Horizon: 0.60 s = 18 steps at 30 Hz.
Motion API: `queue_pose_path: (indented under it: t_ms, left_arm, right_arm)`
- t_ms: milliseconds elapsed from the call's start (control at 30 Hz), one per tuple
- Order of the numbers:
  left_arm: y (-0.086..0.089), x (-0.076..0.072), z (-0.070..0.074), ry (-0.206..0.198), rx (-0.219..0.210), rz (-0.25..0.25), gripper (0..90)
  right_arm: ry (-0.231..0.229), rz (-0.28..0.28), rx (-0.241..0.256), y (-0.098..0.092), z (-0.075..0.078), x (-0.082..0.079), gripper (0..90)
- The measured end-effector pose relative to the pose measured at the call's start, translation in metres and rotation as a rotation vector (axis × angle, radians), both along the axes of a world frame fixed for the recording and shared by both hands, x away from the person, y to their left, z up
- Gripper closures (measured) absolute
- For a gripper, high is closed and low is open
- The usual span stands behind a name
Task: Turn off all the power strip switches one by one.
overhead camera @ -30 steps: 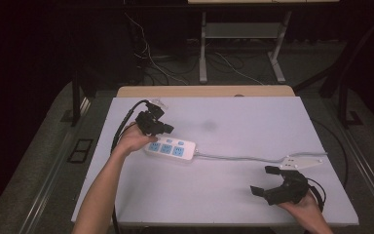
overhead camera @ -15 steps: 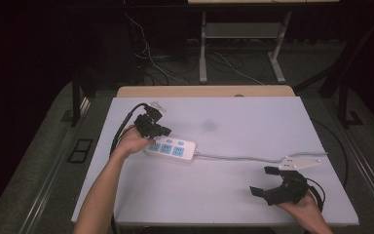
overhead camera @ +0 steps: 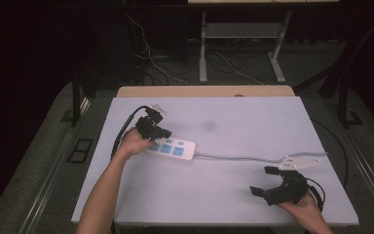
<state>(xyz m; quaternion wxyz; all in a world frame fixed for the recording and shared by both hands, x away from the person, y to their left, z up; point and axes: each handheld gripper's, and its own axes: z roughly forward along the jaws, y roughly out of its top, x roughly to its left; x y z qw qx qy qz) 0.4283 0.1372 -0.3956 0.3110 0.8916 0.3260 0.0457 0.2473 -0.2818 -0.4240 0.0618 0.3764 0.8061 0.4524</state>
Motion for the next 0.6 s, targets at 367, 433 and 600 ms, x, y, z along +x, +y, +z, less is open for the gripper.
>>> queue_pose_path:
  t_ms: [367, 433, 600]
  left_arm:
    - [-0.001, 0.000, -0.010, 0.017, 0.008, -0.003, 89.4]
    - [-0.001, 0.000, -0.011, 0.018, 0.002, 0.001, 89.3]
    - [0.000, 0.001, -0.012, 0.031, -0.012, 0.009, 89.4]
  right_arm:
    - [0.000, 0.000, -0.001, 0.000, 0.000, 0.000, 1.7]
    - [-0.001, 0.000, -0.001, 0.000, 0.000, 0.000, 1.7]
    - [-0.001, -0.001, -0.001, 0.000, 0.000, 0.000, 1.7]
